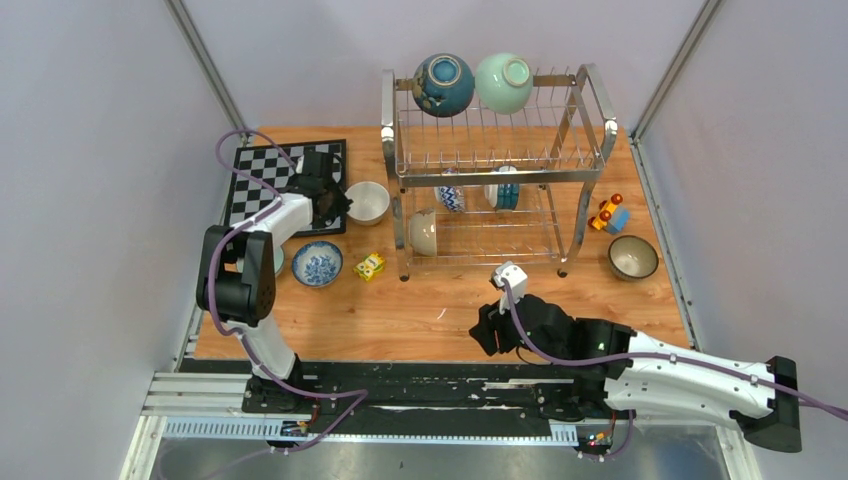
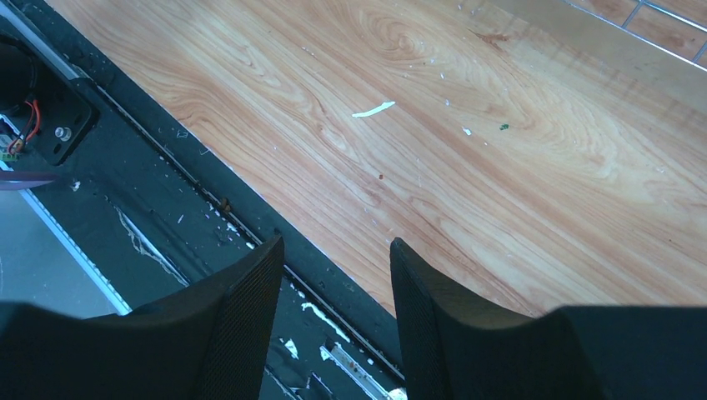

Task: Unload the bowls from the dish rack
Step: Place the bowl at the center of the board, then pick up the bowl from the dish rack.

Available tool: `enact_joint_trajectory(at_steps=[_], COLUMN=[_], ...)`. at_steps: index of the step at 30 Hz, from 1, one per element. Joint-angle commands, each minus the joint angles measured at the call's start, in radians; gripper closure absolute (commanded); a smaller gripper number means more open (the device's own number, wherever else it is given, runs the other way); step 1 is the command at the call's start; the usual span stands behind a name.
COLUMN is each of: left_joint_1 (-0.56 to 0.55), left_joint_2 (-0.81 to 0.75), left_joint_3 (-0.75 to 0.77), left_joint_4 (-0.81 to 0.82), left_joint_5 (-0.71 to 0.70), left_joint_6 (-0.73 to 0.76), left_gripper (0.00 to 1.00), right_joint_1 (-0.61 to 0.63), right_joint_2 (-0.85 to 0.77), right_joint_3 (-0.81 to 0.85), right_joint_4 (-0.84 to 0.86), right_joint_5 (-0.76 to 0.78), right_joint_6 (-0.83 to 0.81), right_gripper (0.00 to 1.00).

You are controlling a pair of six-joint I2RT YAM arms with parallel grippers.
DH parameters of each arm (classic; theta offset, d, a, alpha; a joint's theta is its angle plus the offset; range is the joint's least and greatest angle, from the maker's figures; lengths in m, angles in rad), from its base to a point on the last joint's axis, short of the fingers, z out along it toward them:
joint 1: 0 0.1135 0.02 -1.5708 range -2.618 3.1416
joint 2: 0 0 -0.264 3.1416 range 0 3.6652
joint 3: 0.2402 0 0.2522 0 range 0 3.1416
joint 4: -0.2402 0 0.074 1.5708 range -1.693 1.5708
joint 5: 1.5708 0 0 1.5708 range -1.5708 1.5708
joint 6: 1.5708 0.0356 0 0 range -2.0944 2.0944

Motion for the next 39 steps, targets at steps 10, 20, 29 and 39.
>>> enact_joint_trajectory(at_steps=[10,20,29,39], left_joint_1=[0.009,0.009,0.009,-0.135], left_joint_2=[0.014,-0.054,-0.362,-0.789], left_joint_3=[-0.019,-0.019,-0.166,-0.387], left_joint_4=[0.042,0.008,0.006,-0.112], left_joint_5=[0.014,-0.015,0.002,-0.129], left_joint_6=[0.026,0.062,0.041,0.171], left_gripper=[0.87,0.51,0.19,0.0], right_joint_1=[-0.007,-0.008,-0.007,-0.008], right_joint_2=[-0.033,-0.048,-0.057,-0.018], right_joint_3=[0.005,0.009,0.037,0.127], right_joint_4=[-0.043,-0.049,-0.042,0.027], right_joint_5=[0.031,0.043,0.112,0.328], right_joint_6=[0.016,0.0,-0.055,-0.3], right_gripper=[0.47,0.47,0.46,0.45])
